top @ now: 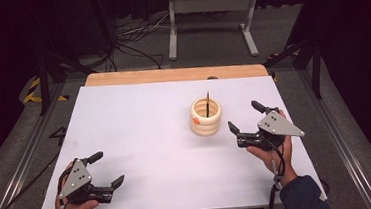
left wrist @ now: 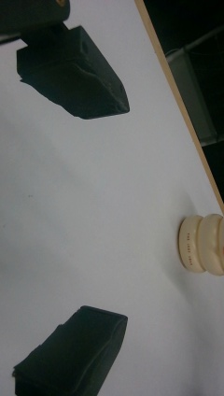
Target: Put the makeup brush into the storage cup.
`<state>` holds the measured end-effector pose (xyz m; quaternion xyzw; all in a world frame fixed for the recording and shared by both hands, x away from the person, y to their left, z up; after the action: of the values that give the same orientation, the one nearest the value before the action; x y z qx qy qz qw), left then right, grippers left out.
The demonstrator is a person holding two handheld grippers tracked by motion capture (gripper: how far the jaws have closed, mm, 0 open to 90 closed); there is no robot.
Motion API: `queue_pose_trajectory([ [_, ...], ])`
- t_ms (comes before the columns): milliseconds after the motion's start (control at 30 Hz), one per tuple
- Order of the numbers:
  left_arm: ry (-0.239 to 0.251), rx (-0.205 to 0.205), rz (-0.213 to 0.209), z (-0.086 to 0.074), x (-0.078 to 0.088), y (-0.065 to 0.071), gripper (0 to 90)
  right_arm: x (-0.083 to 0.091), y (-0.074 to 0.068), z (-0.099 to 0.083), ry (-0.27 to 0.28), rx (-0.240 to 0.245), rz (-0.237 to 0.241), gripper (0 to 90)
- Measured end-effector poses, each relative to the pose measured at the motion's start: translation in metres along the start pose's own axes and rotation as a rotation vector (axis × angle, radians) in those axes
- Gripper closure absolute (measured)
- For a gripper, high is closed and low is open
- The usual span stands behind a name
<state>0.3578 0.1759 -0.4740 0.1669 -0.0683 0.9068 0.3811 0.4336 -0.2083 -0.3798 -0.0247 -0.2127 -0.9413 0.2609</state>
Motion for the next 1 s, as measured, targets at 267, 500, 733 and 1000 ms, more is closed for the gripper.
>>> queue_pose_trajectory([
  [267, -0.011, -0.008, -0.004, -0.001, -0.001, 0.001, 3.4, 0.008, -0.001, -0.004, 0.000, 0.016, 0.004, 7.7],
  [500, -0.010, -0.010, -0.007, -0.001, -0.001, 0.001, 3.4, 0.014, 0.000, -0.007, 0.005, 0.023, 0.005, 7.7],
  [733, -0.014, -0.010, -0.010, -0.001, -0.001, 0.002, 3.4, 0.020, 0.001, -0.012, 0.007, 0.025, 0.012, 7.7],
  [1000, -0.012, -0.014, -0.010, -0.001, -0.002, 0.002, 3.4, 0.031, 0.004, -0.021, -0.001, 0.046, 0.009, 7.2],
])
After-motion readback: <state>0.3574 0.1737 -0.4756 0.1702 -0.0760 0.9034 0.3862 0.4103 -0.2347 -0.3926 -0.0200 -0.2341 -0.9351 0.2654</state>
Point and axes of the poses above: each handheld gripper's, and its own axes: x roughly backward along the jaws, z roughly out of its top, y roughly to its right, the point moved 10 cm from there along -x, roughly forward along the jaws, and after that the axes turned 7 degrees about x, right-handed, at the moved point
